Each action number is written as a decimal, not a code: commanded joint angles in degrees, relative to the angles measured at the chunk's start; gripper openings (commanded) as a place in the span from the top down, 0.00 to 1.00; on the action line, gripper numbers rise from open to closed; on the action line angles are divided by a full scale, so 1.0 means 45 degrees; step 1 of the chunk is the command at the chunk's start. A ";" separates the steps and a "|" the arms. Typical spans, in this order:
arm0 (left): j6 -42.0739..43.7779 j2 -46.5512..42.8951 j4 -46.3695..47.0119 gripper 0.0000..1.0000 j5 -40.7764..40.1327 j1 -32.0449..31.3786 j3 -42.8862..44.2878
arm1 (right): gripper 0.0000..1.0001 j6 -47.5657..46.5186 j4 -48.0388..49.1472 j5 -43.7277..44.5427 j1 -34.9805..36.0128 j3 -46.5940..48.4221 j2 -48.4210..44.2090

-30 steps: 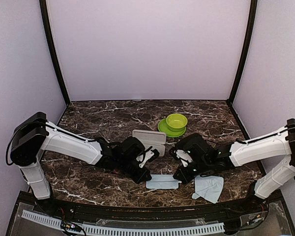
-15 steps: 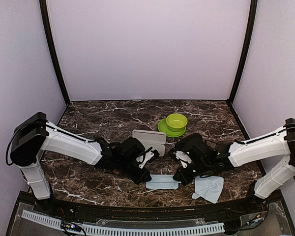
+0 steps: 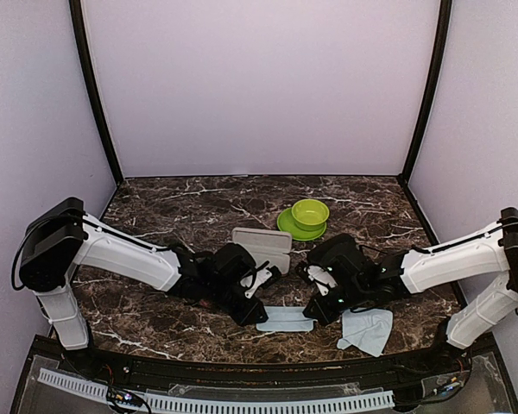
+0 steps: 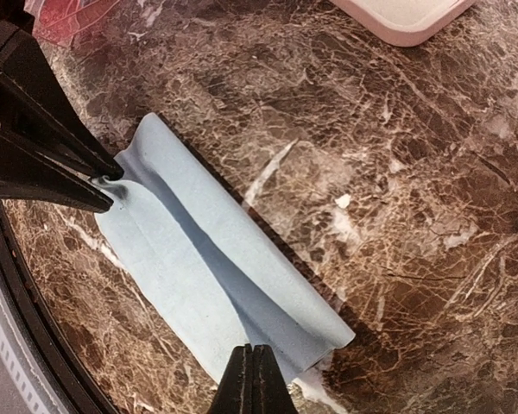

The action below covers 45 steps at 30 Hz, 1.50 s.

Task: Organize the sunglasses
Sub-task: Fold the glasses cleaning cloth at the center of the board.

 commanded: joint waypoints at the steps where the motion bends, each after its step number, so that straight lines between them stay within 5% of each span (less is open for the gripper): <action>1: -0.0015 -0.0052 -0.0152 0.84 0.0249 -0.0120 -0.0122 | 1.00 0.0188 0.0339 -0.0087 0.0176 -0.0235 -0.0185; 22: -0.0020 -0.0575 -0.0163 0.83 0.0953 -0.0405 -0.0645 | 0.94 0.0582 0.0523 -0.0541 0.0552 -0.0938 -0.0951; 37: 0.0221 -0.1075 -0.0385 0.66 0.0966 -0.0542 -0.0766 | 0.88 0.1006 0.0399 0.0012 0.0667 -0.1463 -0.2069; 45: 0.0316 -0.1696 -0.0631 0.57 0.0263 -0.0479 -0.0634 | 0.72 0.1358 -0.0169 0.1727 0.0549 -0.0549 -0.1423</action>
